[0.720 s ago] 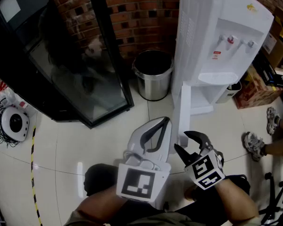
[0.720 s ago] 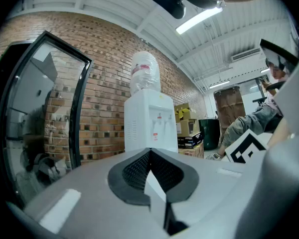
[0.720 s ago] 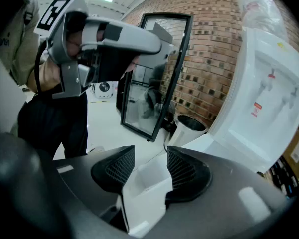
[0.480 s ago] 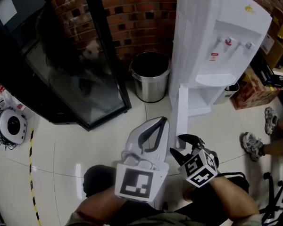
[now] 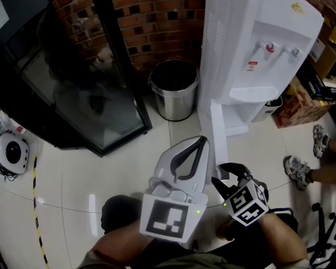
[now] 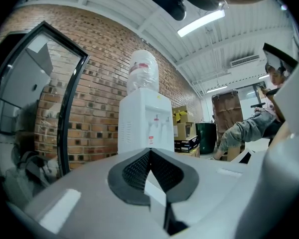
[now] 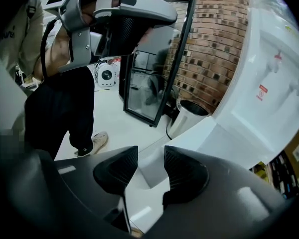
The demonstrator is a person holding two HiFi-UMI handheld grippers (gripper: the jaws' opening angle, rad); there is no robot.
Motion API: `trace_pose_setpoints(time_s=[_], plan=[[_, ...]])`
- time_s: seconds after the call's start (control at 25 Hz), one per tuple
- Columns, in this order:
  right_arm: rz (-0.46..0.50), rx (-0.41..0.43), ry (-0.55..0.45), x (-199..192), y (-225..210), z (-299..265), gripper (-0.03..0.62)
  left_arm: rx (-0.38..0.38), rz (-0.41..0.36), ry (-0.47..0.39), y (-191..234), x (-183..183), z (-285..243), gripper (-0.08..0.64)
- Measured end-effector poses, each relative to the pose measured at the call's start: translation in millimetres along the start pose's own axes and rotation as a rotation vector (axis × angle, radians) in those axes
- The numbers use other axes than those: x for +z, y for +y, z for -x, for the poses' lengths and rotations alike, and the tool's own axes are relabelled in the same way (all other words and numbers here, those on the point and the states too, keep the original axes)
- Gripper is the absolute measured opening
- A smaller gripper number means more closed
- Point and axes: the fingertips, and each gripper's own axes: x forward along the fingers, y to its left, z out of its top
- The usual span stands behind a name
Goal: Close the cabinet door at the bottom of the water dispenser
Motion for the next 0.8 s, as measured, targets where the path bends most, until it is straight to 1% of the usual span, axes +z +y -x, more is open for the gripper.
trace_pose_setpoints(time_s=[0.16,0.28,0.4,0.64,0.8], plan=[[-0.063,-0.043,0.043,-22.8,-23.8,14.0,0.161,-0.025,0.007,0.003,-10.2,-1.9,-11.1,0.000],[-0.127,-0.095,0.069,-42.7,-51.5,25.1,0.115,-0.037,0.004,0.013,-15.4,-6.0,-20.7,0.000],[-0.183,-0.127,0.092,-60.0,-75.7,33.8,0.091,-0.041,0.009,0.030,-17.0,-12.3,-31.5,0.000],[-0.253,-0.166,0.144,-82.1,-110.9,42.8,0.094,-0.051,0.002,0.068,-19.1,-26.3,-54.5,0.000],[-0.282,-0.234,0.180,-97.1,-141.7,46.2,0.094,-0.063,0.003,0.100,-18.7,-39.8,-71.1,0.000]])
